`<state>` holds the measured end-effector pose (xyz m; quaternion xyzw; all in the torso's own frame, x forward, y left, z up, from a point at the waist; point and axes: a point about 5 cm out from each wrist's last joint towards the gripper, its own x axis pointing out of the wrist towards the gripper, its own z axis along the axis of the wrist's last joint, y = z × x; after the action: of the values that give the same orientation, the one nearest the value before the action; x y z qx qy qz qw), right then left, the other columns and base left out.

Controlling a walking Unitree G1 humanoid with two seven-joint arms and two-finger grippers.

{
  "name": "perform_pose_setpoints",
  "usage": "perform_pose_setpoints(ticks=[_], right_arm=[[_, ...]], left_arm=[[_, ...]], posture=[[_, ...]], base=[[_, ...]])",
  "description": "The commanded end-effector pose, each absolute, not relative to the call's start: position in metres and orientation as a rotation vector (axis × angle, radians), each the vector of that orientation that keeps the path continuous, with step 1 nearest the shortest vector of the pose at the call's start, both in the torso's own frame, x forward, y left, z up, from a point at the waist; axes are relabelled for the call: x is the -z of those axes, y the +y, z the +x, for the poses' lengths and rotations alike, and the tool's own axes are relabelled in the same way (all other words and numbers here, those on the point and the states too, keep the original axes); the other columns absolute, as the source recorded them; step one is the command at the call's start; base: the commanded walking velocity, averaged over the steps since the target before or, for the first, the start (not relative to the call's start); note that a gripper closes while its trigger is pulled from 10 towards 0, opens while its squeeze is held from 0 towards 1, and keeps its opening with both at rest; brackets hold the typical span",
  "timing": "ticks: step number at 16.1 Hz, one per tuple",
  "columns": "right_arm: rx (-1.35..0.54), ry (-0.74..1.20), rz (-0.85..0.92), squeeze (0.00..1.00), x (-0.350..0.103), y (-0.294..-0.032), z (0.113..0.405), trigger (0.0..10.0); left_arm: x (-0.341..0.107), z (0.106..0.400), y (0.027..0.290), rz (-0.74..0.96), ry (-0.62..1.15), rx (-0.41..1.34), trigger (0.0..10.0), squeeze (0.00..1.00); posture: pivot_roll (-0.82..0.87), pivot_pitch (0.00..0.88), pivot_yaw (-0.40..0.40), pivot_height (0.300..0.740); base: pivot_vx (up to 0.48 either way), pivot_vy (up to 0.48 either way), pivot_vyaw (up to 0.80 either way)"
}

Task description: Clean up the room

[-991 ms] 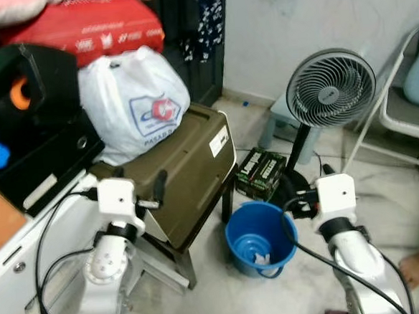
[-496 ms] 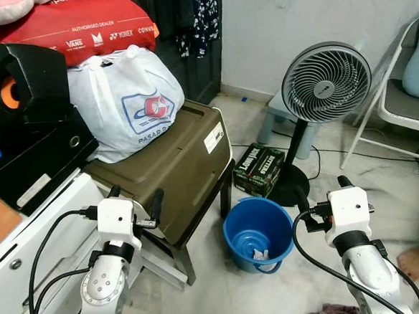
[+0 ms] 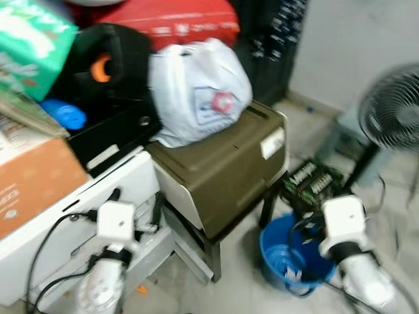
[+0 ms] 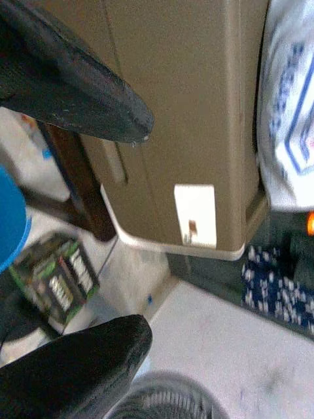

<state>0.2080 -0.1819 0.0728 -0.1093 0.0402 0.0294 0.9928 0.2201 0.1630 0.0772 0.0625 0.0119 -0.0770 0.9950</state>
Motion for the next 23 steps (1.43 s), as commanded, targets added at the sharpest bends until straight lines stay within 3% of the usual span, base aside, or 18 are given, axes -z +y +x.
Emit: perform_pose_setpoints(ticks=[1, 10, 14, 23], right_arm=[[-0.057, 0.048, -0.236, 0.00, -0.080, -0.184, 0.209, 10.0], [-0.060, 0.032, -0.224, 0.00, -0.083, -0.184, 0.214, 10.0], [-0.060, 0.029, -0.209, 0.00, -0.084, -0.184, 0.216, 10.0], [-0.070, 0.024, -0.197, 0.00, -0.084, -0.179, 0.219, 10.0]], left_arm=[[-0.083, 0.222, 0.157, 0.121, 0.000, 0.164, 10.0, 0.00], [-0.084, 0.229, 0.156, 0.148, -0.008, 0.150, 10.0, 0.00], [-0.085, 0.232, 0.152, 0.143, -0.011, 0.166, 10.0, 0.00], [-0.085, 0.235, 0.151, 0.141, -0.014, 0.177, 10.0, 0.00]], posture=[[-0.05, 0.000, 0.012, 0.740], [-0.06, 0.000, 0.006, 0.740], [-0.06, 0.000, 0.007, 0.740], [-0.06, 0.000, 0.013, 0.740]], base=[[0.000, 0.000, 0.80], [0.000, 0.000, 0.78], [0.000, 0.000, 0.00], [0.000, -0.349, 0.00]])
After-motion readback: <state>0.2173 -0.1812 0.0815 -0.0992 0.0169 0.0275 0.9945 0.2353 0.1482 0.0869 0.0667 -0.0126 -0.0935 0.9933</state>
